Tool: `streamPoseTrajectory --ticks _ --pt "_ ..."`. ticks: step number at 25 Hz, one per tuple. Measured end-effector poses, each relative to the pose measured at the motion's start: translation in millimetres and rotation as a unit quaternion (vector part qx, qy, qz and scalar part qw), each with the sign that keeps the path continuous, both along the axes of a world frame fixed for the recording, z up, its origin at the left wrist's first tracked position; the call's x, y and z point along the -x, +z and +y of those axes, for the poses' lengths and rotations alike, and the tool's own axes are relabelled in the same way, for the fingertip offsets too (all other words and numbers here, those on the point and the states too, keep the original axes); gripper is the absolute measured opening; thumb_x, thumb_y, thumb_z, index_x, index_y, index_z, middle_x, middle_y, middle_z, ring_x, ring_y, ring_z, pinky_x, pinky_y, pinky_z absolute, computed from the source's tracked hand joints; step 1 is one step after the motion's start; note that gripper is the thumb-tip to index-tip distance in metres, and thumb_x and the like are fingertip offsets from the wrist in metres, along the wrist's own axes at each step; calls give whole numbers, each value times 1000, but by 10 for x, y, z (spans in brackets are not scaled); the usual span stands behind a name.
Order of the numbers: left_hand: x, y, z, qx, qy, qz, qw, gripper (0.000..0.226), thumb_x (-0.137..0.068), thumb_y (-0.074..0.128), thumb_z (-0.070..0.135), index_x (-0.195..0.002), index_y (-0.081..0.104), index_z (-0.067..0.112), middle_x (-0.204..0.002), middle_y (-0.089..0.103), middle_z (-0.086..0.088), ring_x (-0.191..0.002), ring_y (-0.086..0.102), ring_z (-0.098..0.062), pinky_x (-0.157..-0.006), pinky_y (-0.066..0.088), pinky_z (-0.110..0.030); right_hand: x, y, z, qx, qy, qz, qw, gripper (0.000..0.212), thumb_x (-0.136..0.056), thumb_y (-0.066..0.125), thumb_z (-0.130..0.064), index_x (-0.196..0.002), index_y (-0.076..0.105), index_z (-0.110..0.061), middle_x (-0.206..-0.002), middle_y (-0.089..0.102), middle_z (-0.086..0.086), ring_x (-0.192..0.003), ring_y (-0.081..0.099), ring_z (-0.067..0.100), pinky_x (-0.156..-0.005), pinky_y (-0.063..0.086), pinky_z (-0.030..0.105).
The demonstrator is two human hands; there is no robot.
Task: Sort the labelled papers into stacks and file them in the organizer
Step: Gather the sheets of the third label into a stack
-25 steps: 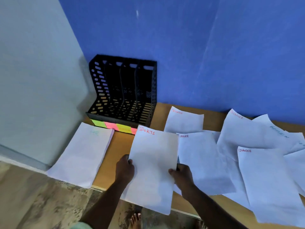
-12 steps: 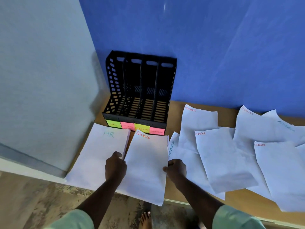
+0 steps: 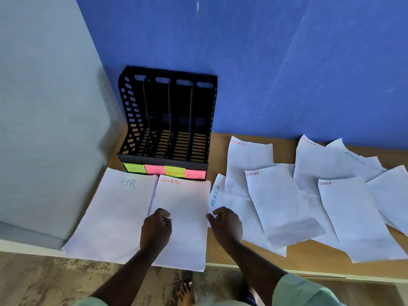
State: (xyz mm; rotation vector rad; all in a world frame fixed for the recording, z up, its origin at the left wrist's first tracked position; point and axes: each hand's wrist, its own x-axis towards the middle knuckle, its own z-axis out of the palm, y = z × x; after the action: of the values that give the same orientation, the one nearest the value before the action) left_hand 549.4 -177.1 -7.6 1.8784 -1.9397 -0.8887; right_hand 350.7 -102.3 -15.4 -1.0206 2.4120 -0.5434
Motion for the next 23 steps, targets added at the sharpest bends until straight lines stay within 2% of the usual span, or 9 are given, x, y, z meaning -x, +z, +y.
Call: streamPoseTrajectory --ticks 1,3,5,8,10,15,18,20,23 --pt "54 -15 20 -5 -9 9 1000 14 -86 60 15 -94 67 24 -89 74 5 -83 69 -17 -70 51 -25 94 -20 82 18 40 45 998 30 -87 69 -51 -108 72 -29 -117 72 -10 -106 66 12 -80 53 26" --pt "175 -64 78 -9 -36 24 999 12 -86 62 16 -90 66 26 -88 74 7 -80 68 -13 -71 55 -26 328 -114 262 14 154 119 981 37 -88 68 -50 -120 67 -32 -135 62 -10 -127 55 17 -99 52 32" --pt "335 -112 149 0 -67 25 997 7 -87 64 18 -87 66 26 -87 73 9 -79 67 -9 -72 57 -25 599 -262 448 -31 269 146 952 57 -89 64 -54 -141 52 -36 -160 40 -9 -150 34 23 -120 35 45" --pt "589 -145 266 -6 -101 41 994 7 -89 64 21 -83 65 26 -84 71 11 -75 65 -6 -71 56 -19 936 -483 642 -57 341 153 926 72 -95 59 -53 -157 24 -42 -172 8 -10 -159 6 24 -124 12 49" --pt "762 -141 346 -30 -121 58 990 12 -89 62 21 -80 65 28 -79 70 15 -74 65 -3 -70 56 -20 1092 -517 678 -65 330 160 928 74 -99 56 -45 -160 14 -42 -172 0 -9 -159 -4 24 -124 4 47" --pt "1237 -152 527 -108 -144 116 977 15 -82 61 12 -76 66 24 -69 72 14 -63 66 1 -70 55 -25 1472 -426 676 -105 223 146 958 68 -104 44 -40 -163 9 -35 -173 0 1 -159 -3 32 -128 10 50" --pt "1654 -144 651 -178 -148 126 965 17 -83 64 5 -79 65 22 -67 72 7 -59 65 -7 -62 53 -19 1814 -375 708 -134 190 132 964 71 -104 43 -43 -163 6 -29 -173 1 6 -158 -2 36 -127 12 52" --pt "1887 -174 725 -209 -141 118 961 13 -85 68 12 -81 64 24 -75 73 5 -63 68 -11 -58 49 -14 2009 -316 678 -140 176 119 967 73 -100 47 -49 -161 15 -25 -171 10 9 -158 7 36 -125 22 51" --pt "2283 -246 862 -246 -125 101 956 8 -88 68 25 -93 62 24 -95 73 1 -69 72 -12 -64 51 -18 2317 -98 670 -118 153 67 979 59 -97 51 -52 -149 41 -24 -160 37 2 -148 34 26 -114 42 44"
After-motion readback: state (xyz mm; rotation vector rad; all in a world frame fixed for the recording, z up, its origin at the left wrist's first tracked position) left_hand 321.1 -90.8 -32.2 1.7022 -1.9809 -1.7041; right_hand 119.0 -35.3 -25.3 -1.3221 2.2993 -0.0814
